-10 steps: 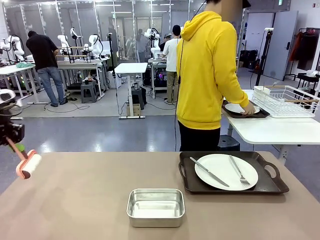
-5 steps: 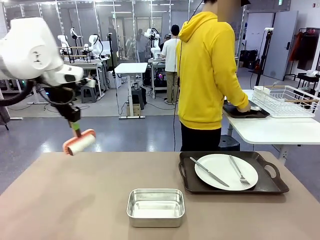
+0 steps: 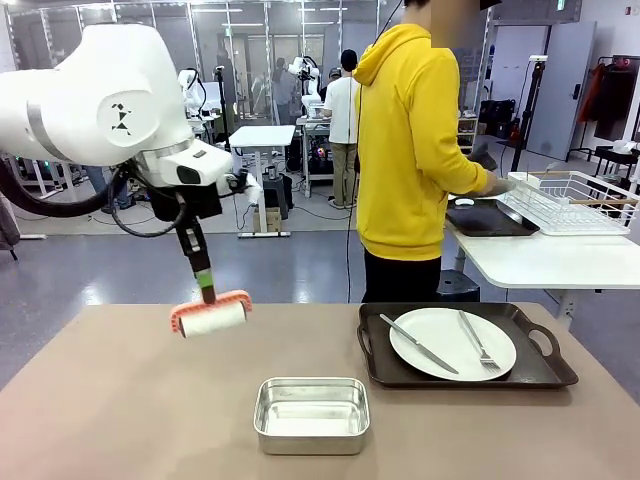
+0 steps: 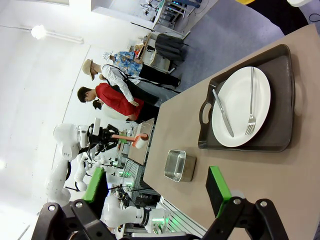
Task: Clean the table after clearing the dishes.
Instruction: Place the Lint Roller back on top of the Airtight Container.
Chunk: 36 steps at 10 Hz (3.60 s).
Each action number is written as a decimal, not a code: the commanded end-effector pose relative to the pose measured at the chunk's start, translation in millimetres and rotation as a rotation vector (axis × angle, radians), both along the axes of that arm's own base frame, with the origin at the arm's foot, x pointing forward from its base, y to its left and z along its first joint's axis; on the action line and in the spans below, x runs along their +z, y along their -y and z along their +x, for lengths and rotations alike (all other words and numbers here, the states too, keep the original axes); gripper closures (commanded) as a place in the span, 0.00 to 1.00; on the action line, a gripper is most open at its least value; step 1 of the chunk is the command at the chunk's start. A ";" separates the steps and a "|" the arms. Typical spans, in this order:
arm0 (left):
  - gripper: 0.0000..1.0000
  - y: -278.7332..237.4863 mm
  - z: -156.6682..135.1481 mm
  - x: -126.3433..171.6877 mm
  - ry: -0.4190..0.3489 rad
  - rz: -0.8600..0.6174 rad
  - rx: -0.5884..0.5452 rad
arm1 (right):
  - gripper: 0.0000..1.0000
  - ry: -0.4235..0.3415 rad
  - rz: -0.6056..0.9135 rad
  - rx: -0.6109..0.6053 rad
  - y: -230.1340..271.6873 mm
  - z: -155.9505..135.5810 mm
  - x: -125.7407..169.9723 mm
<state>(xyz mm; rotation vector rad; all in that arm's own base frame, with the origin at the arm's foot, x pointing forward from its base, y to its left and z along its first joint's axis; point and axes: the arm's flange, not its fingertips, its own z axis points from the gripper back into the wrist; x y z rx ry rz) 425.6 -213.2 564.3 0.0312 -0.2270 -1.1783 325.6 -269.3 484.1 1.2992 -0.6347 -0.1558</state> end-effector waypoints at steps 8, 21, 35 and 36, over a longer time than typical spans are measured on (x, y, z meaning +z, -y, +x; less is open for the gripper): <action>0.79 65.0 -78.3 9.3 0.027 -0.010 -0.204 | 0.00 0.007 0.003 0.001 -0.5 -2.9 2.4; 0.79 150.7 4.1 -81.9 -0.148 -0.014 -0.458 | 0.00 0.007 0.003 0.001 -0.5 -2.9 2.4; 0.79 148.3 64.0 -179.6 -0.271 0.024 -0.418 | 0.00 0.007 0.003 0.001 -0.5 -2.9 2.4; 0.79 147.9 63.9 -176.9 -0.273 0.023 -0.416 | 0.00 0.007 0.003 0.001 -0.5 -2.9 2.4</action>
